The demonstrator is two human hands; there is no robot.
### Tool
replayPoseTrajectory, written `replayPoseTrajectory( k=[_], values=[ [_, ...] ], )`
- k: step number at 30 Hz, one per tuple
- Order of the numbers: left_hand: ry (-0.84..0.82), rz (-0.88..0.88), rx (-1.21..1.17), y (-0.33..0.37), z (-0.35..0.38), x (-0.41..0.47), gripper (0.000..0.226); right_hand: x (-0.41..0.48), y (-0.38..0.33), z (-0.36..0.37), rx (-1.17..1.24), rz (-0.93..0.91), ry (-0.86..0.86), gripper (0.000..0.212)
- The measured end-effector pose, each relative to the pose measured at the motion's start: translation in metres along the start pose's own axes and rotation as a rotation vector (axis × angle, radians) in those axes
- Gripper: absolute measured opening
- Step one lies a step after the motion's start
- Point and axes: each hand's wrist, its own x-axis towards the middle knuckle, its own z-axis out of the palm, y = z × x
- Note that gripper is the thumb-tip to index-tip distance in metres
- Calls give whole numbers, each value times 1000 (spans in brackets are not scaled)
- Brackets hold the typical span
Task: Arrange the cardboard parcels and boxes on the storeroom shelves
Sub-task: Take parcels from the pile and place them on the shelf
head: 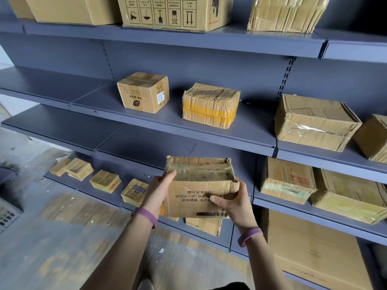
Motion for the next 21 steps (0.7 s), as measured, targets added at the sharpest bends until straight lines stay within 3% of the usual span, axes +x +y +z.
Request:
replayPoseTrajectory(
  k=[3, 5, 7, 10, 12, 15, 17, 20, 21],
  values=[
    [-1, 50, -1, -4, -2, -4, 36, -4, -5, 1, -2, 41, -20, 77],
    [-32, 59, -28, -10, -3, -4, 20, -6, -6, 1, 25, 79, 28, 69],
    [-45, 66, -24, -13, -5, -5, 22, -4, -5, 1, 66, 100, 73, 63],
    [-63, 79, -4, -14, -5, -5, 27, -1, -5, 4, 64, 92, 138, 77],
    [-59, 93, 23, -15, -5, -6, 30, -2, -8, 6, 58, 77, 174, 63],
    [-43, 79, 97, -12, -3, -6, 40, -2, -4, 5, 98, 65, 189, 36],
    [-66, 62, 151, -8, -5, -10, 57, -1, 0, 2, 103, 57, 192, 36],
    [-164, 77, 172, -8, -9, -10, 111, 0, 4, -1, 126, 43, 199, 40],
    [-181, 72, 138, -8, -9, -10, 116, -1, 4, -1, 126, 35, 196, 42]
  ],
)
